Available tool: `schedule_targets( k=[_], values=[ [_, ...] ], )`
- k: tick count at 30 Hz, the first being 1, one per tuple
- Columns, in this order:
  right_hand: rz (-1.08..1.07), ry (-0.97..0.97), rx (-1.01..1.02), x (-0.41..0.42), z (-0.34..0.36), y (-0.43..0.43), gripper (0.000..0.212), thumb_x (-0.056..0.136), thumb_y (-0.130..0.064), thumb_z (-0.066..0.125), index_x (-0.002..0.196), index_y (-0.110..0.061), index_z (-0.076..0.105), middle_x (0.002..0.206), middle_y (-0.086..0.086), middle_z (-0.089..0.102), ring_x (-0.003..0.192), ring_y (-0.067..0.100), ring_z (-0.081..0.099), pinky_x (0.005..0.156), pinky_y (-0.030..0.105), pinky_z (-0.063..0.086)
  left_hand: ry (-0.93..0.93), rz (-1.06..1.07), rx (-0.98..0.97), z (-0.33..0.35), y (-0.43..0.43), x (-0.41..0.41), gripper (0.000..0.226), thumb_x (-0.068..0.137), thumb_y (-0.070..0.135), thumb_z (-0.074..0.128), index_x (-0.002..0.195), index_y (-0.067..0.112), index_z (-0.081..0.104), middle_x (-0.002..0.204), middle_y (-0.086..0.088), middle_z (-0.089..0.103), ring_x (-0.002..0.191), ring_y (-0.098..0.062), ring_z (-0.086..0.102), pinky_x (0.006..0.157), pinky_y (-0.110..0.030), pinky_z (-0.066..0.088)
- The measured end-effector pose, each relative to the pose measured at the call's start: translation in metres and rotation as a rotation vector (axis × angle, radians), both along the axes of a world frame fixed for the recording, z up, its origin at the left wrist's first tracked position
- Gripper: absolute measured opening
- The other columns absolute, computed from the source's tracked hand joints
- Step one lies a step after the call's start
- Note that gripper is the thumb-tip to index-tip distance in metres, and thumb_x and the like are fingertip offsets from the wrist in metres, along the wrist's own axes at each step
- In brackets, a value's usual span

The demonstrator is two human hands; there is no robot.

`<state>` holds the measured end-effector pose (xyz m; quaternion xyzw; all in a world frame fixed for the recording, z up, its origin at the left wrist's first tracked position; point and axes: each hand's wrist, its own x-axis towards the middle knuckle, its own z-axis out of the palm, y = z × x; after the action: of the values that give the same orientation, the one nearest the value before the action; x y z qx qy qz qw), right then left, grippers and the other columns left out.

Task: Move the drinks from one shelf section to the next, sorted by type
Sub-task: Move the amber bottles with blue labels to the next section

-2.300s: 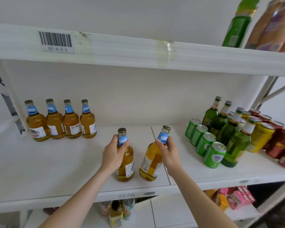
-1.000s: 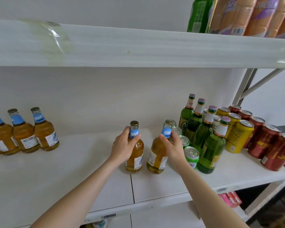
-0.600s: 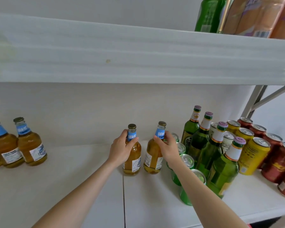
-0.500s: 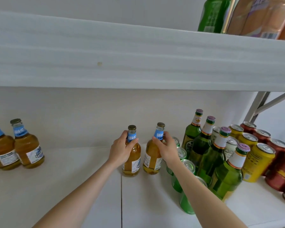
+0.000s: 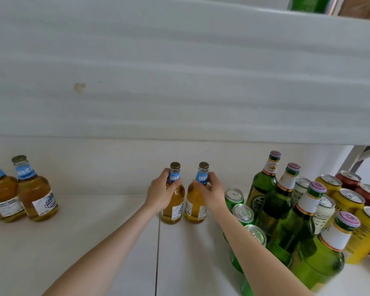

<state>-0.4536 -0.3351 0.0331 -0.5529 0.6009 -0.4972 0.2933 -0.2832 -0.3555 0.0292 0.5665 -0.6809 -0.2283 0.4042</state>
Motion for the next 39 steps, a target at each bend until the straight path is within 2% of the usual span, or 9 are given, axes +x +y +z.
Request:
schedule_targets(
  k=[8,12,14,18,21,24,28,33,39],
  values=[
    [0.04,0.009,0.038,-0.002,0.0,-0.004,0.036,0.092,-0.034,0.063,0.123,-0.021,0.05,0.112,-0.002,0.063,0.1,0.017,0.06,0.08,0.029,0.048,0.036,-0.073,0.059,0.002,-0.006,0.004,0.038,0.095,0.04,0.058,0.127,0.02,0.048,0.128,-0.002,0.062,0.115,-0.021,0.059,0.091,-0.035,0.051],
    [0.014,-0.068,0.046,-0.001,-0.006,0.001,0.041,0.089,-0.037,0.067,0.124,-0.024,0.051,0.113,-0.004,0.063,0.101,0.014,0.062,0.08,0.027,0.05,0.08,-0.088,0.1,0.003,-0.002,0.004,0.04,0.095,0.04,0.059,0.127,0.02,0.049,0.128,-0.001,0.061,0.11,-0.016,0.056,0.087,-0.028,0.045],
    [-0.015,-0.181,0.065,-0.002,-0.011,0.007,0.047,0.085,-0.04,0.07,0.126,-0.025,0.051,0.118,-0.004,0.062,0.102,0.012,0.061,0.082,0.027,0.05,0.126,-0.11,0.134,0.002,0.001,0.007,0.041,0.094,0.04,0.061,0.128,0.021,0.05,0.127,0.0,0.06,0.107,-0.012,0.053,0.086,-0.027,0.042],
    [-0.068,-0.393,0.122,-0.002,-0.032,0.025,0.071,0.082,-0.033,0.076,0.143,-0.019,0.041,0.138,0.002,0.052,0.123,0.02,0.053,0.102,0.039,0.046,0.312,-0.139,0.227,-0.014,0.013,0.023,0.057,0.085,0.048,0.068,0.134,0.025,0.05,0.129,0.002,0.061,0.118,-0.016,0.056,0.097,-0.032,0.045],
    [-0.087,-0.386,0.156,0.0,-0.051,0.039,0.084,0.081,-0.027,0.079,0.148,-0.019,0.03,0.146,0.005,0.046,0.13,0.023,0.048,0.106,0.042,0.044,0.347,-0.132,0.324,-0.042,0.026,0.037,0.066,0.08,0.052,0.071,0.137,0.026,0.048,0.134,-0.001,0.059,0.125,-0.019,0.054,0.107,-0.044,0.045],
    [-0.074,-0.366,0.162,0.002,-0.063,0.044,0.091,0.082,-0.025,0.078,0.152,-0.02,0.021,0.149,0.007,0.042,0.132,0.025,0.046,0.107,0.041,0.043,0.326,-0.122,0.384,-0.062,0.033,0.039,0.068,0.081,0.052,0.071,0.14,0.029,0.045,0.136,-0.002,0.058,0.124,-0.019,0.055,0.105,-0.042,0.046],
    [-0.007,-0.34,0.119,0.003,-0.065,0.041,0.081,0.084,-0.024,0.076,0.149,-0.025,0.028,0.141,-0.001,0.048,0.128,0.019,0.048,0.105,0.04,0.045,0.311,-0.074,0.364,-0.067,0.032,0.033,0.065,0.086,0.047,0.07,0.142,0.028,0.043,0.135,-0.003,0.057,0.118,-0.018,0.056,0.094,-0.033,0.047],
    [0.032,-0.313,0.092,0.0,-0.063,0.032,0.069,0.084,-0.021,0.075,0.142,-0.027,0.037,0.126,-0.014,0.052,0.113,0.003,0.051,0.084,0.012,0.044,0.314,-0.067,0.354,-0.067,0.03,0.029,0.065,0.086,0.046,0.07,0.142,0.028,0.044,0.136,-0.005,0.057,0.118,-0.019,0.056,0.098,-0.037,0.048],
    [0.034,-0.344,0.1,-0.002,-0.068,0.028,0.068,0.084,-0.019,0.075,0.14,-0.027,0.038,0.126,-0.009,0.054,0.119,0.014,0.053,0.1,0.035,0.048,0.318,-0.048,0.352,-0.067,0.029,0.023,0.065,0.086,0.044,0.071,0.142,0.026,0.044,0.137,-0.008,0.057,0.123,-0.025,0.056,0.102,-0.042,0.049]
  ],
)
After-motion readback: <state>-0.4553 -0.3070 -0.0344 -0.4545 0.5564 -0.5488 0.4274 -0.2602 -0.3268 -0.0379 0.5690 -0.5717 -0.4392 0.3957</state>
